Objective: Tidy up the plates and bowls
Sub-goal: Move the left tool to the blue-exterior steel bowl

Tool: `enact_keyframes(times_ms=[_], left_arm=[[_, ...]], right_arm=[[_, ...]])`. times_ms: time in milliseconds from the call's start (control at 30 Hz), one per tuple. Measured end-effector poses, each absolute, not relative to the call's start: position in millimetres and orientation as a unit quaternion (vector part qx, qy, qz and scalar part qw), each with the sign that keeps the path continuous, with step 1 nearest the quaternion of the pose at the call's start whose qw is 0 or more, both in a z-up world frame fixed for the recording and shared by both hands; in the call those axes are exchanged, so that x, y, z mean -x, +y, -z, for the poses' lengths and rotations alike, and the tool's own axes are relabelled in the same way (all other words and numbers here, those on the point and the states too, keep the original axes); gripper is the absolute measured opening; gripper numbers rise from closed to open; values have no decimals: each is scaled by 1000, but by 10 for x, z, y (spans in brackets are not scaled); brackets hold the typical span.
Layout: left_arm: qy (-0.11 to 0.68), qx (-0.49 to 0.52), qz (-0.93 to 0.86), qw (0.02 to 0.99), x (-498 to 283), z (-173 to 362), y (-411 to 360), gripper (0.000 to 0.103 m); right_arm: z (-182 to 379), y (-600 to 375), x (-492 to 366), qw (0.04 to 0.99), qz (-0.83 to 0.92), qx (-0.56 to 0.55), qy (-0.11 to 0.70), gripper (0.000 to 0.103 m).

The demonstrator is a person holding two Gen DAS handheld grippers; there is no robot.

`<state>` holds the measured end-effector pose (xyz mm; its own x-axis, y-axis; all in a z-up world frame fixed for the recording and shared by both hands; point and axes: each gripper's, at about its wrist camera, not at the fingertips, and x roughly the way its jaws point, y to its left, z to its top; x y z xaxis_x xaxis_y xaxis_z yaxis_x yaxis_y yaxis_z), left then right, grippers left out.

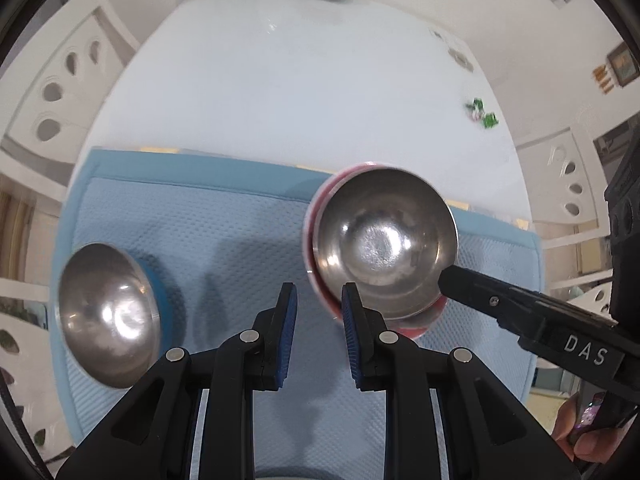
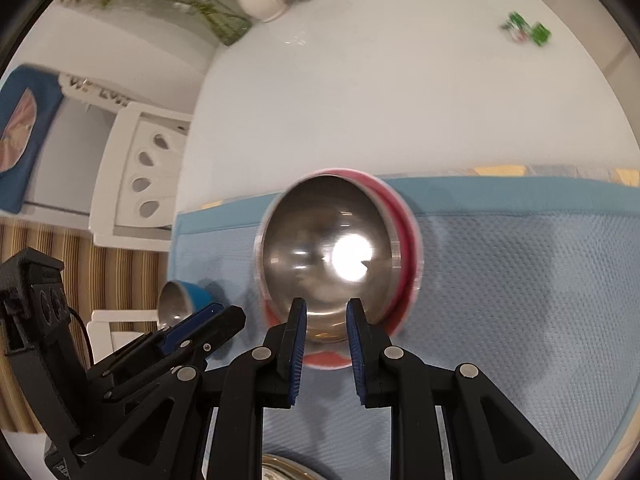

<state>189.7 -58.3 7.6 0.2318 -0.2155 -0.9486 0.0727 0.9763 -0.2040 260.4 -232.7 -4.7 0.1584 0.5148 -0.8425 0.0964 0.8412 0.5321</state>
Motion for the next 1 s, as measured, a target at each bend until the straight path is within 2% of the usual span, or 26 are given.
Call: enact_keyframes(times_ms=[67,100,133,167,200,233,300,633,1000], left_arm=[[606,67,83,788,-1875,-187,-425,21],[603,73,76,791,-1859,-250,-318,28],[600,77,70,793,-1850,-293,-229,38],[597,79,66,796,-1839,-334,-142,40],[594,82,59,798,-1826,-374,-40,47],[592,82,49,800,-1811,-412,92,62],[593,79,32,801,-1824,-430,261,82],[603,103,-40,790,-1657,-160,1212,82],[613,107,-48,781,-1566,207,1623,82]], right_arm=[[-48,-2218,-2584,723,-155,-239,630,22],[-104,-2140,-2568,723,-161,-237,628,26],[-144,-2088,-2556,724,-164,-236,627,39],[-190,-2020,-2543,727,-169,-233,623,57],[-247,-1934,-2525,732,-174,-229,617,62],[-284,-1872,-2512,735,-178,-226,614,63],[-337,-1699,-2496,733,-188,-218,616,63],[-300,-877,-2430,719,-223,-194,629,63],[307,-276,-2403,692,-221,-181,663,63]])
